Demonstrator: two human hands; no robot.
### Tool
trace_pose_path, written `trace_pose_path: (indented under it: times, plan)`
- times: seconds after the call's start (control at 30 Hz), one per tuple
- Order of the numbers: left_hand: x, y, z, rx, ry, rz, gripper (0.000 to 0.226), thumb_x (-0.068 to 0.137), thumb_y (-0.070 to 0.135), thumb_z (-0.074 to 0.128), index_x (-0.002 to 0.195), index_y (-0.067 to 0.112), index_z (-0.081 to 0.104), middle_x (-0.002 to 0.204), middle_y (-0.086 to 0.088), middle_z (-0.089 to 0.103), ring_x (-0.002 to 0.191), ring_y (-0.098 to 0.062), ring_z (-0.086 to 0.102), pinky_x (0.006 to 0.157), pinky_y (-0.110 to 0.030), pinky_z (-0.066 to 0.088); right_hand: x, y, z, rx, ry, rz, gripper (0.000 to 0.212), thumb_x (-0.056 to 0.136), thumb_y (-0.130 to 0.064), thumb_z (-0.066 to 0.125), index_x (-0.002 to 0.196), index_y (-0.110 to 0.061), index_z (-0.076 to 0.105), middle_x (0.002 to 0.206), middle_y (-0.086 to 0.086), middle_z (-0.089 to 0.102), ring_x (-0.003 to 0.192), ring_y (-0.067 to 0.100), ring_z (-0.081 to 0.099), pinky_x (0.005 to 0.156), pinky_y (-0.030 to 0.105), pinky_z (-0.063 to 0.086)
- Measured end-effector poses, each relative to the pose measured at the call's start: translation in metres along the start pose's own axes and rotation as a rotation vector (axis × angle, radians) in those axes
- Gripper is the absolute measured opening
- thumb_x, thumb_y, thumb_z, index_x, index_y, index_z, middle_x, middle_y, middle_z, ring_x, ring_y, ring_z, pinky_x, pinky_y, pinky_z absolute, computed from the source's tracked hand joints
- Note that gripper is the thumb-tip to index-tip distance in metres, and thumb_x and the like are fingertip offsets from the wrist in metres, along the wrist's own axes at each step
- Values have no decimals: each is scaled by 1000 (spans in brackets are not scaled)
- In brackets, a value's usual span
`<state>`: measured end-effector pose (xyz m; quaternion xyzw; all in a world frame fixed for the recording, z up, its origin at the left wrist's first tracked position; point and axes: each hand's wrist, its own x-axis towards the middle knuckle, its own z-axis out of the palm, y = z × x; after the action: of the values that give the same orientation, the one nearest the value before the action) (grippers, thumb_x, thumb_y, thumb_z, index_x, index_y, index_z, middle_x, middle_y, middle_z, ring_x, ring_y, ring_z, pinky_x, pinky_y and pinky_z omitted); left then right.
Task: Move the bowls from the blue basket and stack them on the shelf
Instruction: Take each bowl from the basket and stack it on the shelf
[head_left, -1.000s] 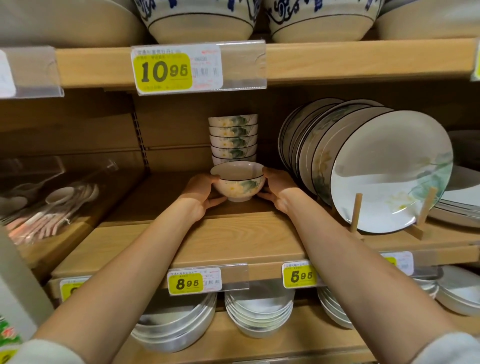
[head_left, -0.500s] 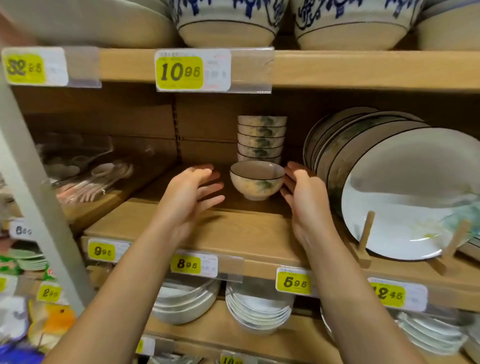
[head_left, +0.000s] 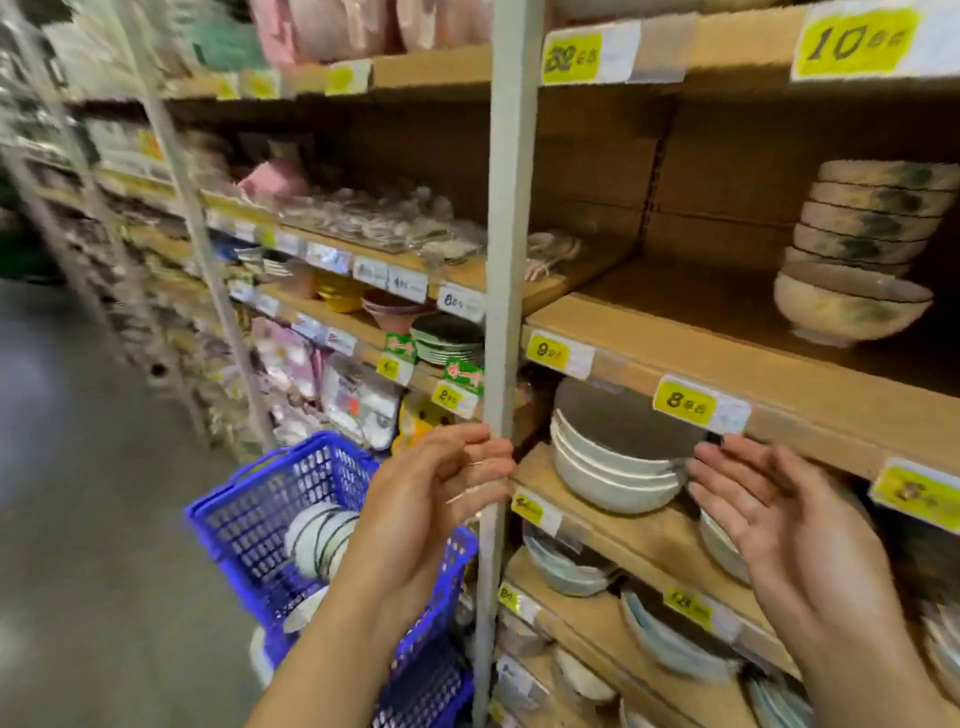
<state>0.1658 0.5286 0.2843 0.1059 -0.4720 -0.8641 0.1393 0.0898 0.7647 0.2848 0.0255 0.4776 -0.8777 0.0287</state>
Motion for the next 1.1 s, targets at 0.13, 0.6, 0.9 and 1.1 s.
trace_pose_path:
  times: [0.13,0.6,0.9,1.1]
  plan:
    - [-43,17,-86,24,203,-27,21,92,13,48,95,4,67,91,-15,75,75,-19,72,67,-28,59,-30,60,33,-107,-71,144,34,104,-21,33,94,-5,61,81,9,76,76,16,74,68,26,60]
    - [-109,33,-309,77,658,-198,17,91,11,51,96,6,66,86,-11,77,69,-18,73,57,-27,58,-73,256,140,-580,-268,468,21,97,-14,52,100,-3,70,94,14,76,90,26,72,83,37,56]
    - [-33,62,-386,180,739,-246,18,93,8,49,97,4,65,77,-9,75,68,-19,71,64,-30,56,-12,379,208,-661,-313,533,17,95,-16,56,95,-7,70,98,13,74,93,26,69,90,40,51]
    - [69,82,-415,373,658,-311,15,92,9,51,94,8,65,72,-6,71,69,-20,68,76,-34,55,52,455,232,-773,-239,639,32,95,-9,52,113,17,57,84,20,65,74,20,51,64,34,42]
